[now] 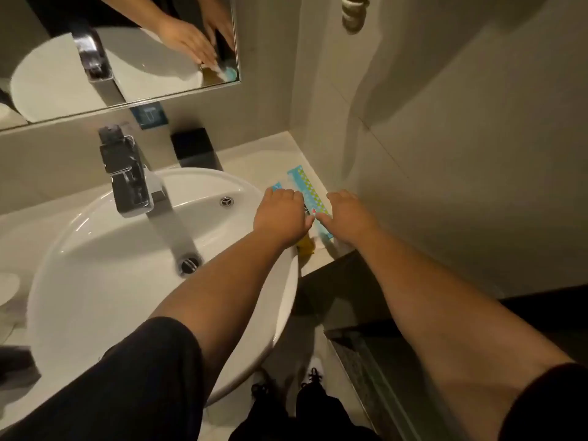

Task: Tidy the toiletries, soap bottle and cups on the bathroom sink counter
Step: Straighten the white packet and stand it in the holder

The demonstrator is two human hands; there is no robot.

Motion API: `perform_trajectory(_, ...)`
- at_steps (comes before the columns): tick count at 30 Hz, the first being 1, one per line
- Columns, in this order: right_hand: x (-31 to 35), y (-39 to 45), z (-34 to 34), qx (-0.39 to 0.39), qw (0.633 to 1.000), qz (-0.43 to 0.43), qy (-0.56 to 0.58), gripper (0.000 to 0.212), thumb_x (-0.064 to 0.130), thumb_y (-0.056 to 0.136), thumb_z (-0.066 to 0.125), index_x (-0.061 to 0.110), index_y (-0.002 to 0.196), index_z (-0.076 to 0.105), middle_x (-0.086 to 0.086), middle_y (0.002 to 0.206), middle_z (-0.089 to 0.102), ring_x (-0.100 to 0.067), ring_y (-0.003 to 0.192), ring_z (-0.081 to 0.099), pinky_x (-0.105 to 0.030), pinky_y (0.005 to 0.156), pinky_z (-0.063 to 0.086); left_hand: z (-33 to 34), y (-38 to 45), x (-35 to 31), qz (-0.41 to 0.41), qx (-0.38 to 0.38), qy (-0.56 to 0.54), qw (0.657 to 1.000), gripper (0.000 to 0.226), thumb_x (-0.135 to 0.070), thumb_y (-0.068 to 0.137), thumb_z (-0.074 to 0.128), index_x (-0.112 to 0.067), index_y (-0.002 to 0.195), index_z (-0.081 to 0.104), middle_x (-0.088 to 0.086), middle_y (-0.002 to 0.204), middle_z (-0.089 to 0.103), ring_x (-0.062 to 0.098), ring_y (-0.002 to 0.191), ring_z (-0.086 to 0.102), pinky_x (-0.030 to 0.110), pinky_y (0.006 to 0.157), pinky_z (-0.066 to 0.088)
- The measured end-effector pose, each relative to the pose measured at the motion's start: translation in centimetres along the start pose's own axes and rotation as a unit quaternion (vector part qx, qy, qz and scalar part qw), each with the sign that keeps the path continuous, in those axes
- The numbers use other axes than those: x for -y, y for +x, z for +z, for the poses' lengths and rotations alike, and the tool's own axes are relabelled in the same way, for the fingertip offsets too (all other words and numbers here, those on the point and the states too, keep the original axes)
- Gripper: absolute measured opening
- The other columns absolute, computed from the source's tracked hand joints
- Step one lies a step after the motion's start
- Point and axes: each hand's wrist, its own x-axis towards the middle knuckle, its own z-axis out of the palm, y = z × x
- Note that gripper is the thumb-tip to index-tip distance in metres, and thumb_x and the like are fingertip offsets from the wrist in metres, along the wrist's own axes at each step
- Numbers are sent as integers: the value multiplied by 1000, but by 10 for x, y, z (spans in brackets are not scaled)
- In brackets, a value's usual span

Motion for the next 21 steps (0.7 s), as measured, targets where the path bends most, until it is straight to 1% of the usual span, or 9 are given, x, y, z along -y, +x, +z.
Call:
perform_trajectory(1,0,4,0,3,1000,4,8,52,46,94,51,13,134,46,-11,125,53,-26,112,52,-39,89,50,0,3,-3,-10,11,-7,1000,45,-48,94,47,-13,120,53,8,116,62,25,106,57,41,101,40)
perform_trajectory(3,-1,12,1,9,1000,10,14,51,43,95,50,11,134,48,-13,127,54,-30,113,54,-42,92,49,3,13,-13,-57,6,-81,995,31,-31,93,56,-12,118,53,9,115,62,26,102,59,38,89,47)
perform_trajectory(4,0,15,1,18,1000,12,18,48,41,95,50,10,132,51,-15,126,56,-32,111,55,-43,92,49,1,16,-20,-89,15,-126,988,28,-24,93,57,-11,117,53,10,114,61,27,102,60,39,85,49)
perform_trajectory(6,1,23,2,30,999,25,32,41,36,94,51,9,125,57,-16,120,61,-33,107,59,-43,89,51,0,22,-32,-170,43,-228,958,24,-16,94,53,-8,116,53,13,113,60,31,103,60,40,82,49)
perform_trajectory(9,-1,33,6,55,997,41,46,35,29,91,53,8,118,62,-17,117,65,-35,104,61,-40,87,52,4,33,-39,-276,84,-294,911,23,-14,95,49,-4,116,53,16,116,60,32,107,58,37,82,45)
perform_trajectory(12,-3,42,14,84,993,51,63,33,22,91,53,8,119,63,-19,119,63,-38,106,60,-38,89,51,10,48,-42,-329,127,-318,880,24,-15,95,52,-4,116,55,16,119,60,31,110,57,34,82,44)
perform_trajectory(15,-4,52,24,106,990,62,73,29,12,86,54,6,112,65,-21,115,65,-38,104,62,-36,86,51,18,60,-42,-367,161,-353,846,26,-14,93,53,-2,116,57,17,119,61,32,112,58,35,86,46)
perform_trajectory(18,-3,62,32,123,986,81,82,31,8,83,55,6,112,65,-21,115,64,-38,104,62,-36,87,51,28,65,-41,-396,154,-396,814,28,-7,94,46,4,116,60,21,120,62,35,112,58,39,90,47)
perform_trajectory(21,-2,72,39,140,981,99,87,32,6,82,56,5,113,64,-18,115,64,-37,103,63,-35,85,50,34,68,-38,-432,130,-419,788,23,-10,95,49,1,112,59,18,114,63,33,106,60,36,85,47)
